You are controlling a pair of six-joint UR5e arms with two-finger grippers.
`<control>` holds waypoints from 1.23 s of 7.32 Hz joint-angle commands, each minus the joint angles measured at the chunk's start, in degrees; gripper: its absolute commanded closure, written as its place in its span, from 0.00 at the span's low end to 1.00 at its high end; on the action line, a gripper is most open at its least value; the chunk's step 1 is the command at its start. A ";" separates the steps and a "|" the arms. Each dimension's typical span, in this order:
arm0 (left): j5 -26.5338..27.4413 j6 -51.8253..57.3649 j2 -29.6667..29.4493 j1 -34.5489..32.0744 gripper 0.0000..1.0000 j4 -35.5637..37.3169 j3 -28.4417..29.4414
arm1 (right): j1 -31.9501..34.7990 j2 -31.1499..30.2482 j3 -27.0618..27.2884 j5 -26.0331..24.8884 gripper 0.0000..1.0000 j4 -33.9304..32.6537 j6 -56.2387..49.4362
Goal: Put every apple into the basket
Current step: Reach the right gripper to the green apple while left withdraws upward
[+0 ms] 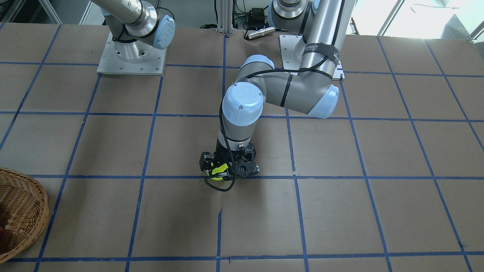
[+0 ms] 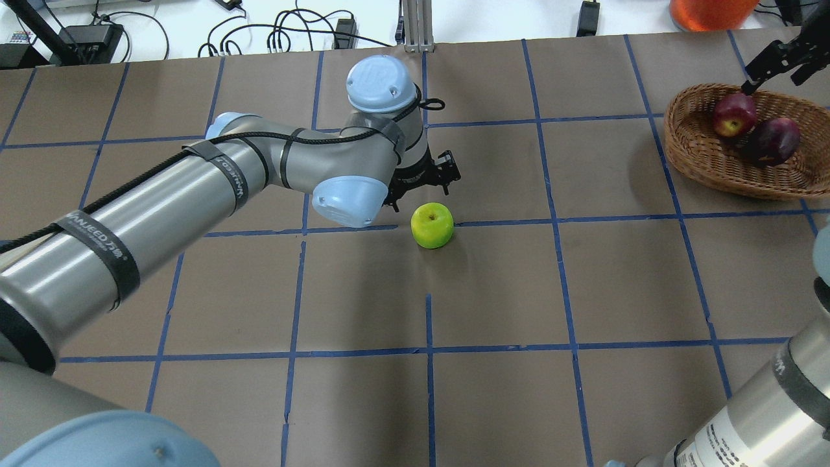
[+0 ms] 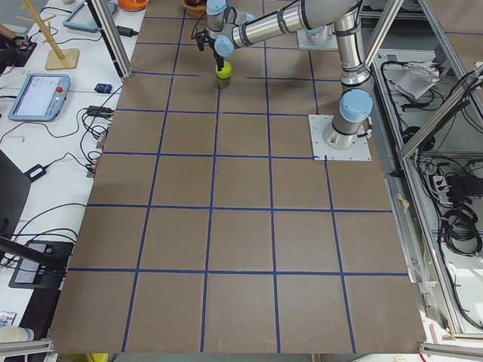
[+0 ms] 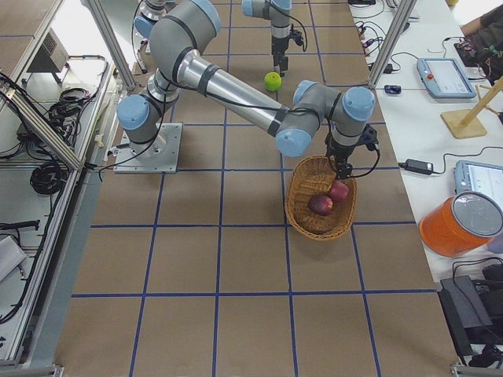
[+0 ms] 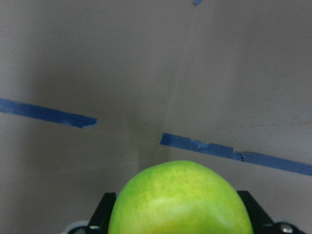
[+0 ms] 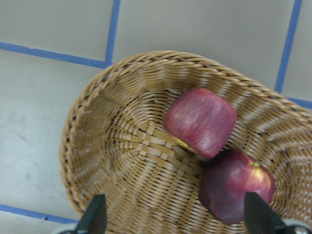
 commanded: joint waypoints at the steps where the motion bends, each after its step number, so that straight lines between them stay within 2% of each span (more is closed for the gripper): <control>1: 0.69 8.23 8.58 4.88 0.00 -14.31 4.86 | 6.96 -3.29 2.23 1.65 0.00 6.32 5.69; 2: 0.61 10.89 12.54 7.25 0.00 -23.53 7.50 | 10.57 -5.04 5.47 6.19 0.00 7.14 11.01; 3: 0.78 17.35 16.23 9.62 0.00 -31.80 8.40 | 16.61 -6.71 8.28 6.67 0.00 6.37 17.41; 4: 0.70 21.51 20.27 13.30 0.00 -35.98 7.89 | 23.71 -6.99 10.57 5.90 0.00 0.01 25.92; 6: 0.78 21.73 27.14 14.04 0.00 -36.20 5.69 | 34.64 -6.90 18.37 5.54 0.00 -12.90 41.41; 7: 1.48 21.90 27.69 14.30 0.00 -34.11 3.68 | 38.08 -6.64 23.55 5.62 0.00 -22.54 51.13; 8: 4.45 28.17 28.74 15.26 0.00 -27.12 0.62 | 40.98 -6.29 25.61 5.62 0.00 -28.30 56.97; 9: 6.04 29.97 29.44 15.70 0.00 -22.62 -1.94 | 43.45 -5.42 26.32 5.28 0.00 -28.88 58.77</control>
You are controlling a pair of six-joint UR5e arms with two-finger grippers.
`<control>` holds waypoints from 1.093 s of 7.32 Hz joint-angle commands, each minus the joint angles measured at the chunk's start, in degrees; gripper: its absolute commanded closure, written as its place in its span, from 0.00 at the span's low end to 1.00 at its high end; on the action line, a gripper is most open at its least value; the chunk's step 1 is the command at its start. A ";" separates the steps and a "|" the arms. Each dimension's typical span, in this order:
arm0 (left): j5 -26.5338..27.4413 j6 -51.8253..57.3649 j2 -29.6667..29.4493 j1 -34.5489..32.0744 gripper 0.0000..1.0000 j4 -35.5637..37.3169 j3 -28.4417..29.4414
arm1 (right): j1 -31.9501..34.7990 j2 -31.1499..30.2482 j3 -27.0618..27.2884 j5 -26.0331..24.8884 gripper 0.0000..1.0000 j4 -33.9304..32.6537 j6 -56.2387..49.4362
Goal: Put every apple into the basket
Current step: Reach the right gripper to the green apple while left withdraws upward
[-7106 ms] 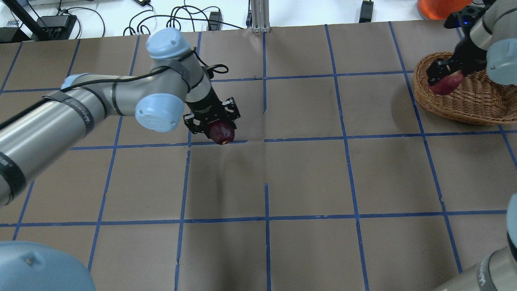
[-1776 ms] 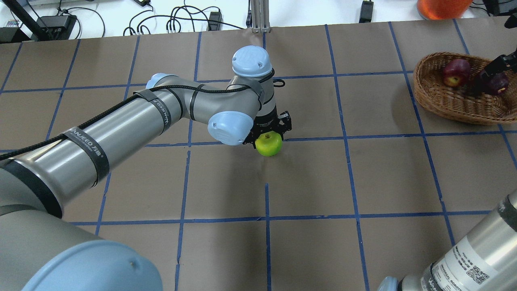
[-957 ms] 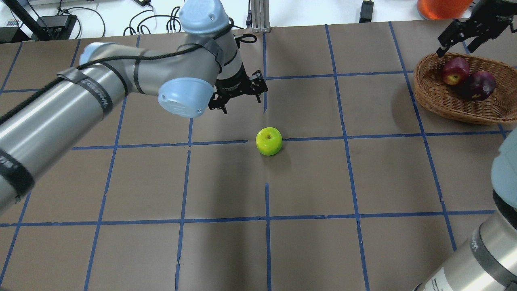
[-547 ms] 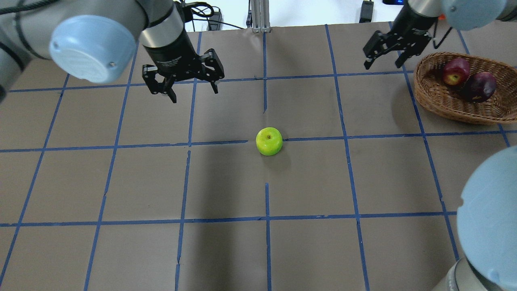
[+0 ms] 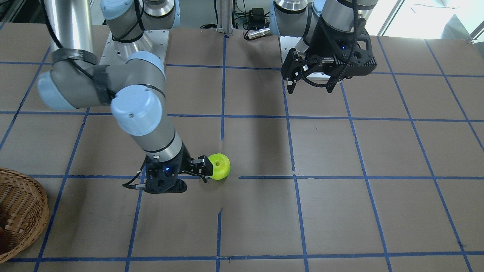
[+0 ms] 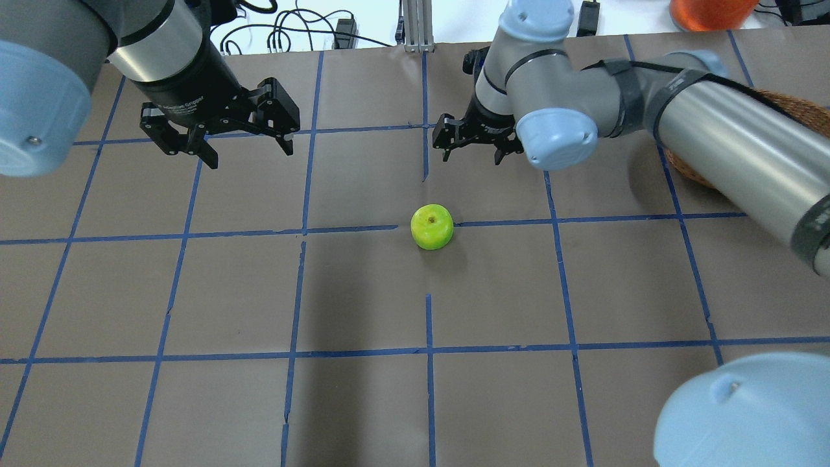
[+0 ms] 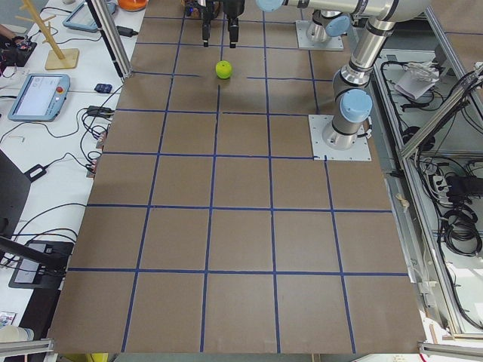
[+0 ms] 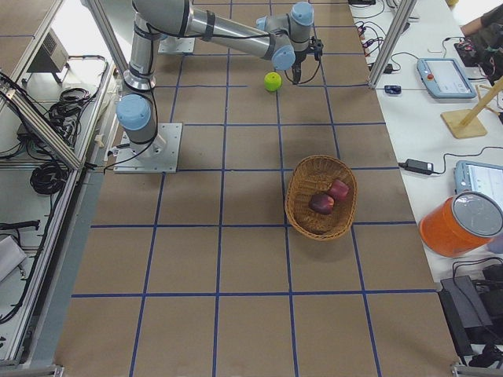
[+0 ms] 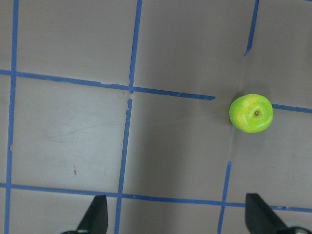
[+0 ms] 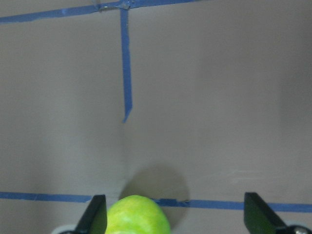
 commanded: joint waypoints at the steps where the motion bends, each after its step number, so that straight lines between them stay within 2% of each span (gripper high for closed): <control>1: 2.31 2.30 1.32 0.99 0.00 5.53 -3.04 | 5.94 2.66 2.43 -4.36 0.00 -4.20 7.65; 2: 2.57 1.85 1.59 1.17 0.00 2.13 -2.08 | 7.97 4.59 2.78 -8.05 0.00 -4.29 7.86; 3: 2.40 0.89 0.89 1.25 0.00 -3.56 0.19 | 8.42 5.65 2.96 -8.09 0.00 -4.47 8.47; 5: 2.48 0.61 -0.26 1.43 0.00 -9.74 4.07 | 8.69 7.42 2.96 -7.65 0.00 -4.38 10.06; 7: 2.22 0.27 -0.17 1.43 0.00 -9.33 3.64 | 9.56 7.77 2.96 -11.05 0.02 -3.68 9.53; 8: 2.22 0.17 -0.08 1.43 0.00 -9.24 3.46 | 9.65 7.43 2.78 -10.64 0.33 -3.42 9.44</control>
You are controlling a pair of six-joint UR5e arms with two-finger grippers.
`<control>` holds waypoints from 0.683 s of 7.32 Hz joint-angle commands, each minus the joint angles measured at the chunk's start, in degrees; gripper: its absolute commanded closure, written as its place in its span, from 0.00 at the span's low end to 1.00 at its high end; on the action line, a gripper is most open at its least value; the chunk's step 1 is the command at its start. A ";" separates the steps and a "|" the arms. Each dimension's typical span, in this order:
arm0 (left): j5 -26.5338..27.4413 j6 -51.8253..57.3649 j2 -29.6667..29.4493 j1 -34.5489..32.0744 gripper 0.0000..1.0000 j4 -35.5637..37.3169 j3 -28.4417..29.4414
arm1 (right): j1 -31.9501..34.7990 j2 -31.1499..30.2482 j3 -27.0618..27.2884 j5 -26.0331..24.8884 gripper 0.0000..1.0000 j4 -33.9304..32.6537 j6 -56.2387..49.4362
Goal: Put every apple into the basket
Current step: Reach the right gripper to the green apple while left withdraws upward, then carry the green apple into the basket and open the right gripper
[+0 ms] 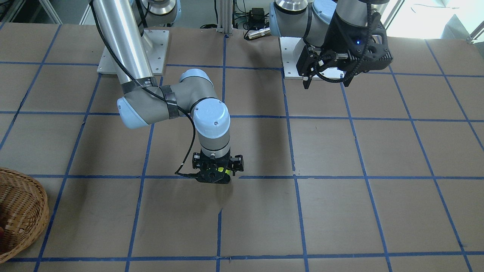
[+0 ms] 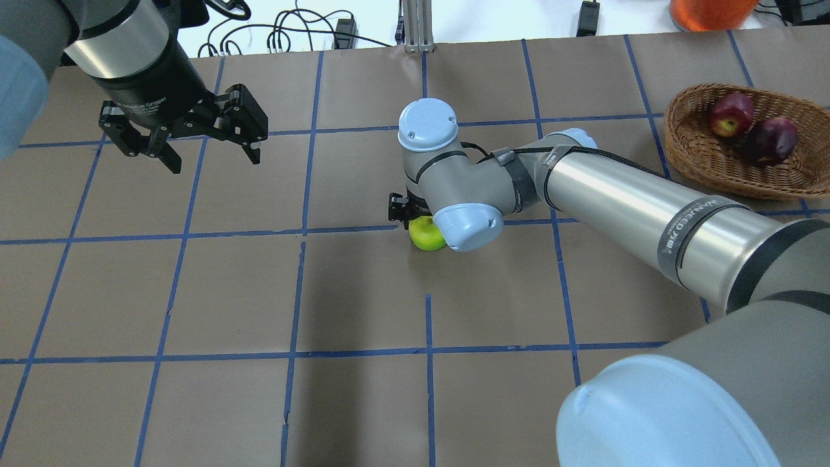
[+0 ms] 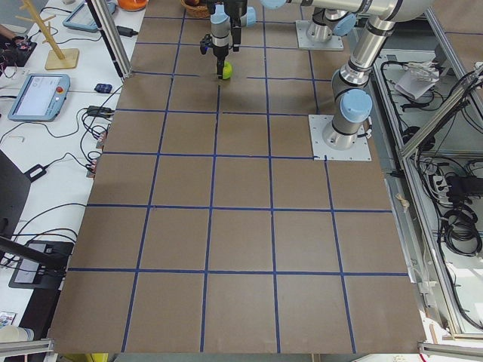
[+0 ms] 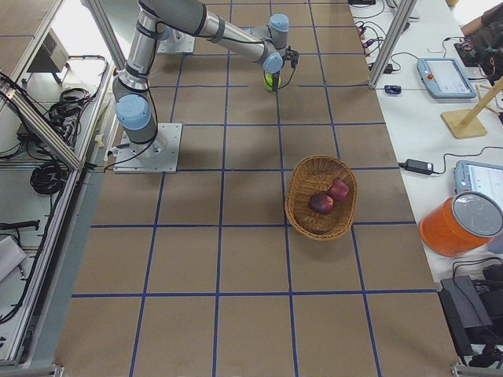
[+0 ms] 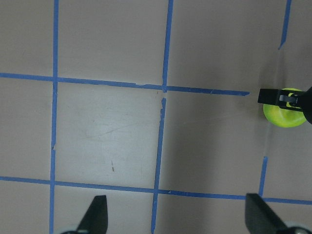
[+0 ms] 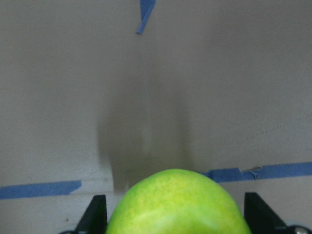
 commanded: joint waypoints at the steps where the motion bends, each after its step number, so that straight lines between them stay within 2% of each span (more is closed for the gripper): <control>1: -0.09 -0.20 0.08 -0.08 0.00 0.03 -0.32 | -0.11 -0.48 -1.36 -0.31 0.87 2.04 -2.75; 2: -0.09 -0.20 0.16 -0.08 0.00 0.12 -0.41 | -1.24 -1.52 -3.55 0.21 0.96 3.02 -4.95; 3: -0.09 -0.20 0.25 -0.08 0.00 0.12 -0.32 | -4.39 -2.84 -7.14 1.09 1.00 10.34 -9.93; 4: -0.17 -0.28 0.16 -0.08 0.00 0.21 -0.15 | -10.25 -3.98 -11.61 1.62 1.00 17.63 -17.90; 5: -0.17 -0.28 0.25 -0.08 0.00 0.12 -0.15 | -17.35 -4.34 -15.14 0.93 1.00 23.97 -29.72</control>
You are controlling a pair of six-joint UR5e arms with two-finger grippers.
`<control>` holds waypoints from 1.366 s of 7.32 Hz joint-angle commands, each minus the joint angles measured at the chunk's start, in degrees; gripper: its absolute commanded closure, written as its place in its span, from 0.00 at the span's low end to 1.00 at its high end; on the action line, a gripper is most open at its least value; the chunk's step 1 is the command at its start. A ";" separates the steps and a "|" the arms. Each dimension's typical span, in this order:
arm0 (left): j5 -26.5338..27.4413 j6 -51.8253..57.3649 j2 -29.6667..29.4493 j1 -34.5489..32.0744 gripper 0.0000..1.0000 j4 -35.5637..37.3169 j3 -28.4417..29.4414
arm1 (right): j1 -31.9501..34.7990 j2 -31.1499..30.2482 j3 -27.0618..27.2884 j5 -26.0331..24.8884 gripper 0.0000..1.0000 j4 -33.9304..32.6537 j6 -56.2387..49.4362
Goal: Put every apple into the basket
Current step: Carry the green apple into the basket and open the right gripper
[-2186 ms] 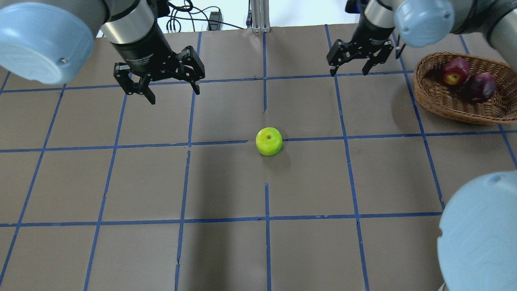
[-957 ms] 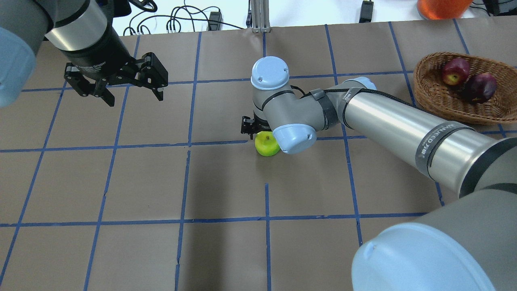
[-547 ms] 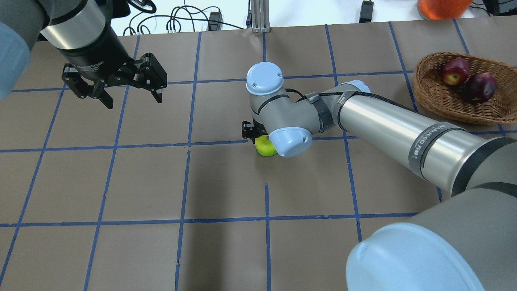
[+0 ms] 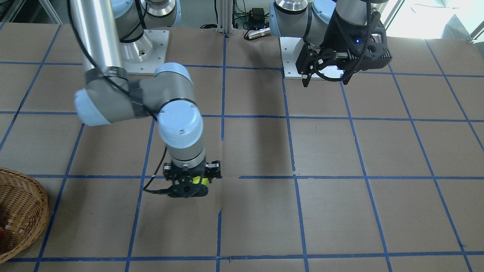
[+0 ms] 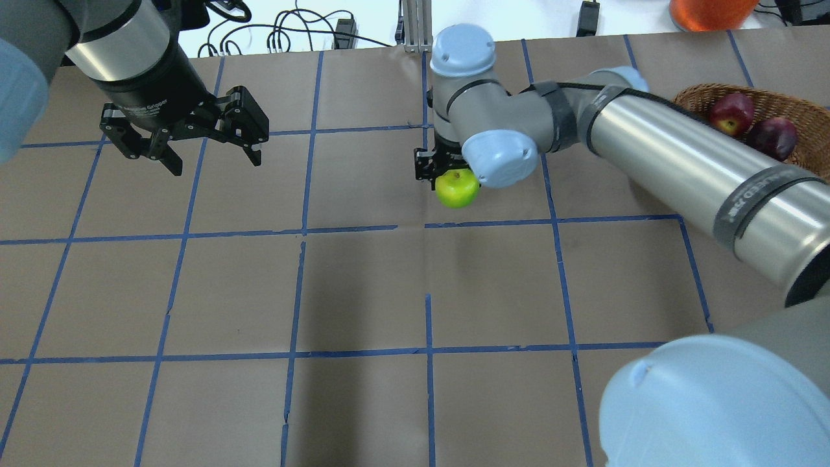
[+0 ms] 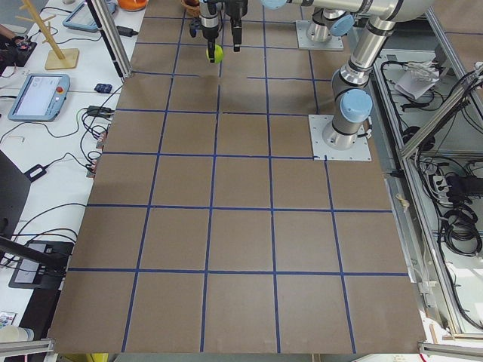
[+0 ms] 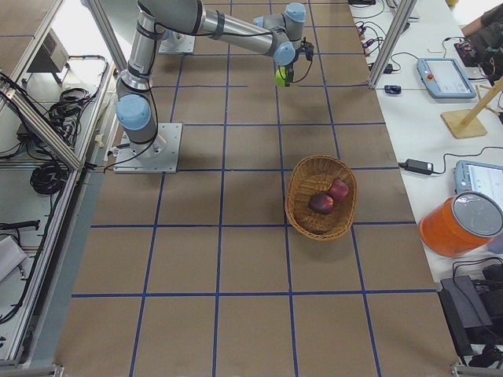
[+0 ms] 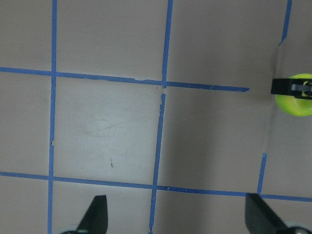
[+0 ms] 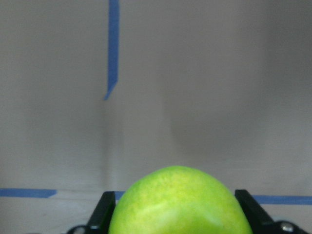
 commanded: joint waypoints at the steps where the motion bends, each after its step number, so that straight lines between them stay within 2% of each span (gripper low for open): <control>1: -0.03 -0.03 -0.03 0.00 0.00 -0.03 0.16 | -16.37 -1.06 -7.13 -0.29 1.00 10.56 -23.83; 3: 0.06 -0.03 0.23 0.00 0.00 -0.03 -0.02 | -30.89 0.07 -9.08 -1.08 1.00 9.36 -42.56; 5: 0.06 -0.03 0.32 0.00 0.00 -0.03 -0.02 | -36.47 4.10 -8.83 -1.08 1.00 4.55 -49.14; 6: 0.06 -0.03 0.23 0.00 0.00 -0.03 0.16 | -37.62 6.21 -8.82 -1.00 0.74 2.60 -50.90; 7: 0.06 -0.03 0.23 0.08 0.00 -0.03 0.16 | -37.98 6.75 -8.82 -1.00 0.27 2.50 -51.01; 8: 0.06 -0.03 0.23 0.08 0.00 -0.03 0.24 | -37.98 6.93 -8.82 -1.17 0.00 2.58 -50.92; 10: -0.03 -0.03 0.32 0.08 0.00 -0.03 0.16 | -37.20 4.67 -11.61 -1.26 0.00 5.46 -50.13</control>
